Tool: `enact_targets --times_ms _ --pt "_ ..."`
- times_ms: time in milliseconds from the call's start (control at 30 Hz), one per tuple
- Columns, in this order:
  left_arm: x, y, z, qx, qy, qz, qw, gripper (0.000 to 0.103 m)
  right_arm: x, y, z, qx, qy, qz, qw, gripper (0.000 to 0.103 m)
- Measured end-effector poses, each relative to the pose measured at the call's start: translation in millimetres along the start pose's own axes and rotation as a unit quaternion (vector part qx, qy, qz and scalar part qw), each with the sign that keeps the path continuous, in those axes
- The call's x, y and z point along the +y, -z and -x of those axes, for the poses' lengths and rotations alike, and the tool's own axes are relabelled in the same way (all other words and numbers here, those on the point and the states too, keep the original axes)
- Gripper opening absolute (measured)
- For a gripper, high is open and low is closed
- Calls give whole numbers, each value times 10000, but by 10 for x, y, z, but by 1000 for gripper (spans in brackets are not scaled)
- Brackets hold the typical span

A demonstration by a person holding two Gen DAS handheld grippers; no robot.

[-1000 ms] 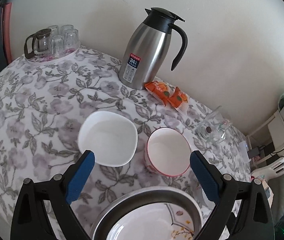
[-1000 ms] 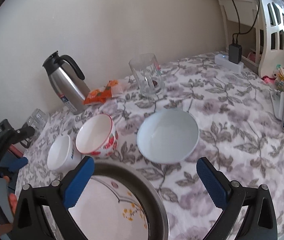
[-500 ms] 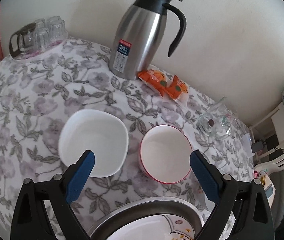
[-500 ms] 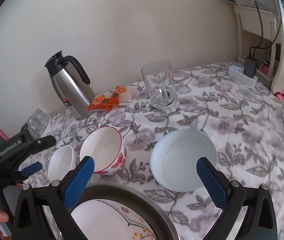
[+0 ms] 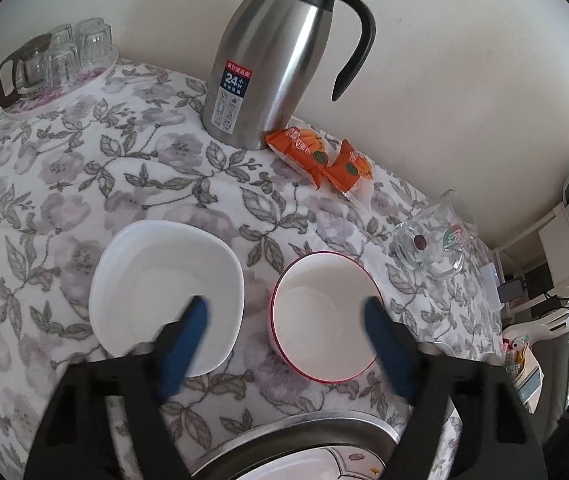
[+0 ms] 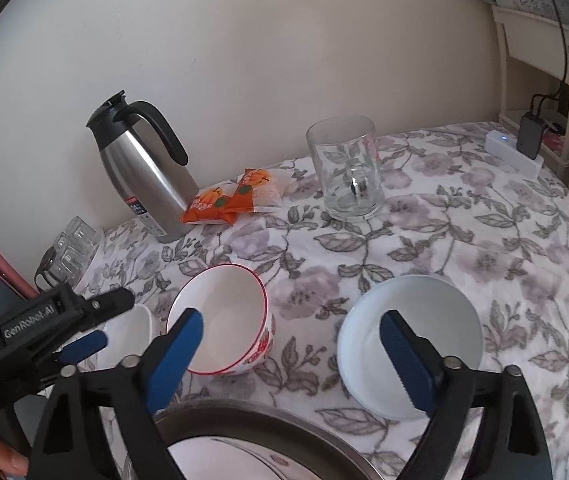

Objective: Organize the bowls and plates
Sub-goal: 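Move both grippers to the rim of the red-rimmed strawberry bowl, then close both grippers on the strawberry bowl rim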

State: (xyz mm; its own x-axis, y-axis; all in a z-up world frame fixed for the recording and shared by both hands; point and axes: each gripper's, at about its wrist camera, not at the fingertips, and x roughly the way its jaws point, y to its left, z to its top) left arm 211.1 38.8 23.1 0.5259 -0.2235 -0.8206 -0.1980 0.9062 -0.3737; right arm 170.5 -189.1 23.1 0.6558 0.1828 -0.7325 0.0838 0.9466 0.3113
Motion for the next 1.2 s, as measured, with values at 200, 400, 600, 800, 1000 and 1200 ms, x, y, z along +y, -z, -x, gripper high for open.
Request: enact_targets --times_ms 200,400,600,800,1000,1200 --pt "64 -70 -93 104 80 -13 9999 65 9 0 -213 192 -197 -82 9996 65" --pt "3 -113 -179 140 148 -202 9996 57 42 32 -394 413 -355 -99 9985 48" --pt "-94 -117 -326 246 118 -434 9987 57 68 43 -543 650 -367 -112 9971 47" --pt "-146 -124 -407 270 75 -615 9977 56 132 72 -694 888 -423 -98 9951 43" --pt "-170 -127 -480 316 84 -707 9970 54 177 100 -800 1042 -407 -75 9937 37" --pt "-181 -119 -512 342 104 -751 9965 50 147 143 -889 1192 -330 -122 9922 29"
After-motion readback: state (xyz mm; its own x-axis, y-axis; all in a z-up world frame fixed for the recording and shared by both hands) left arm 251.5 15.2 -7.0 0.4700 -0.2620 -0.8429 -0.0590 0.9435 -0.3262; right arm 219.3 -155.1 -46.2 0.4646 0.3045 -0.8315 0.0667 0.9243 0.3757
